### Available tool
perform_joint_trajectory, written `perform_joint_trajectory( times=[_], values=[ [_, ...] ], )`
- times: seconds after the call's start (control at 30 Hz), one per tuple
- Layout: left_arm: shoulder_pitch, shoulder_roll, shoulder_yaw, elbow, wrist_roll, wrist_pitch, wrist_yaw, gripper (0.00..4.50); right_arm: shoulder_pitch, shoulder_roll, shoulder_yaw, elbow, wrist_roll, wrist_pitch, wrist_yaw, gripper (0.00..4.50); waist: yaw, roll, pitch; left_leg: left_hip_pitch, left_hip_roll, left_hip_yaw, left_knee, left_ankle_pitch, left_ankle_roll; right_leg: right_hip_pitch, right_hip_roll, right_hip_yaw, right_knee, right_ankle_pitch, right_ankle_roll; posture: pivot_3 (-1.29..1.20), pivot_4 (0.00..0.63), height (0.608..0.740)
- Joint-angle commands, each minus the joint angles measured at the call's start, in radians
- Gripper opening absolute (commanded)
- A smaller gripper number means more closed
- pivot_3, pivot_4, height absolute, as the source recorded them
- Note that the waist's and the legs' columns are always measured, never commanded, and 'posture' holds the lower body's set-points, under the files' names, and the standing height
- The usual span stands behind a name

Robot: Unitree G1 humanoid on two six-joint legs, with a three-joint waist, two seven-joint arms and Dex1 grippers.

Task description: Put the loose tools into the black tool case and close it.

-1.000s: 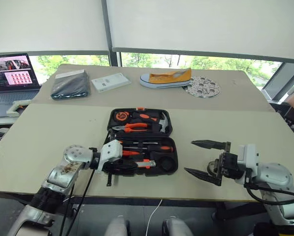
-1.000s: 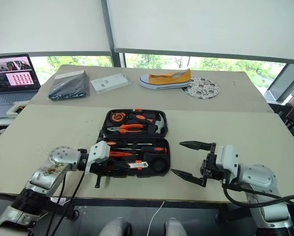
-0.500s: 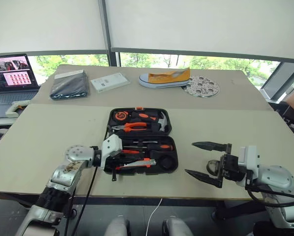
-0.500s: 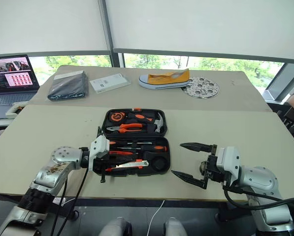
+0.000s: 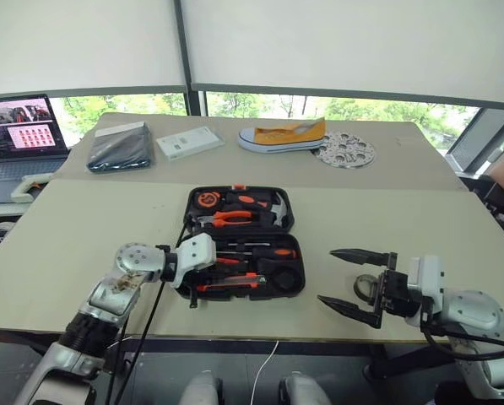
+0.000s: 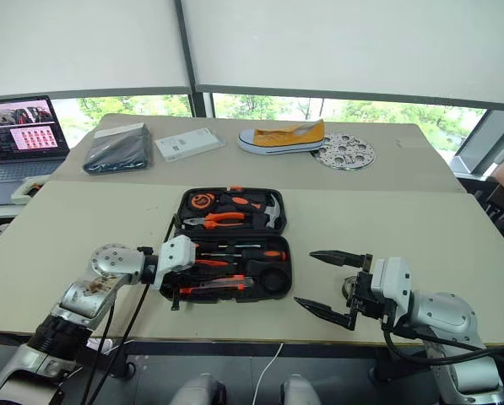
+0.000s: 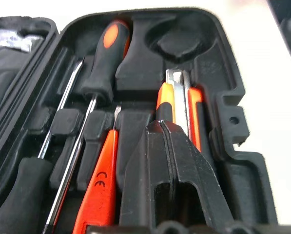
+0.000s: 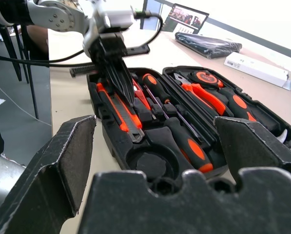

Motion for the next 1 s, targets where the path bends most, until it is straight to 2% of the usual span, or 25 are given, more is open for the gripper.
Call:
perform_joint_trajectory(
  times=[0.03, 0.17, 0.33, 0.47, 0.6, 0.7, 0.77, 0.8, 0.9, 1.0],
  values=[
    [0.05, 0.004, -0.066, 0.101, 0.067, -0.001, -0.005, 0.02, -0.002, -0.001, -0.024, -0.026, 0.017, 0.001, -0.01, 4.5, 0.0, 0.002, -0.003, 0.0, 0.0, 0.0, 0.0, 0.0, 0.0, 0.0, 0.0, 0.0, 0.0, 0.0, 0.0, 0.0, 0.15, 0.74],
    [0.068, -0.001, -0.028, 0.118, 0.041, -0.099, -0.004, 0.02, 0.003, 0.001, -0.028, -0.02, 0.012, -0.01, -0.012, 4.5, -0.001, 0.004, -0.007, 0.002, 0.0, 0.0, 0.0, 0.0, 0.0, 0.001, 0.0, 0.0, 0.0, 0.0, 0.0, 0.0, 0.15, 0.74],
    [0.056, -0.047, 0.112, 0.121, -0.084, -0.176, 0.023, 0.02, 0.014, 0.012, -0.065, 0.0, -0.004, -0.052, -0.034, 4.5, -0.001, 0.005, -0.007, 0.001, 0.001, 0.0, -0.001, 0.0, 0.0, 0.0, 0.0, 0.0, 0.0, 0.0, -0.001, 0.0, 0.15, 0.74],
    [0.063, -0.059, 0.236, 0.041, -0.3, -0.187, -0.089, 1.12, 0.081, 0.005, -0.164, 0.041, -0.006, -0.082, -0.044, 4.5, 0.002, 0.001, -0.004, -0.003, 0.001, 0.0, 0.0, 0.0, 0.0, -0.003, 0.0, 0.0, 0.0, 0.0, 0.0, 0.0, 0.15, 0.74],
    [0.096, 0.02, 0.332, -0.048, -0.446, -0.017, -0.126, 2.57, 0.203, 0.001, -0.309, 0.134, -0.047, -0.147, -0.059, 4.5, 0.002, 0.0, -0.004, -0.005, 0.0, 0.0, -0.001, -0.001, 0.001, -0.003, -0.001, -0.001, -0.002, 0.0, 0.002, 0.0, 0.15, 0.74],
    [0.151, 0.086, 0.386, -0.101, -0.482, 0.01, -0.164, 3.6, 0.295, 0.012, -0.377, 0.226, -0.072, -0.201, -0.048, 4.5, -0.001, 0.001, -0.004, -0.005, 0.0, 0.0, -0.001, -0.004, 0.002, -0.003, -0.001, -0.001, -0.003, 0.0, 0.007, 0.0, 0.15, 0.74],
    [0.204, 0.108, 0.419, -0.104, -0.468, -0.047, -0.202, 4.32, 0.344, 0.027, -0.401, 0.277, -0.089, -0.223, -0.057, 4.5, -0.004, 0.001, -0.004, -0.003, 0.0, 0.0, -0.005, -0.004, 0.002, -0.002, -0.001, -0.001, -0.006, 0.0, 0.006, 0.0, 0.15, 0.74],
    [0.227, 0.11, 0.434, -0.099, -0.47, -0.074, -0.224, 4.47, 0.36, 0.033, -0.408, 0.296, -0.096, -0.23, -0.064, 4.5, -0.006, 0.001, -0.004, -0.002, 0.0, 0.001, -0.007, -0.004, 0.002, -0.002, -0.001, 0.0, -0.009, -0.002, 0.002, 0.0, 0.15, 0.74],
    [0.305, 0.117, 0.484, -0.063, -0.463, -0.143, -0.281, 4.47, 0.422, 0.045, -0.413, 0.315, -0.103, -0.231, -0.064, 4.5, -0.01, 0.002, -0.004, -0.001, 0.001, 0.001, -0.008, -0.004, 0.002, -0.002, -0.001, 0.0, -0.009, -0.003, -0.001, 0.0, 0.15, 0.74],
    [0.349, 0.116, 0.509, -0.033, -0.476, -0.159, -0.313, 4.47, 0.472, 0.041, -0.412, 0.245, -0.081, -0.187, -0.069, 4.5, -0.01, 0.003, -0.003, -0.001, 0.002, 0.001, -0.009, -0.004, 0.002, -0.003, -0.001, 0.0, -0.009, -0.003, -0.001, 0.0, 0.15, 0.74]
  ],
)
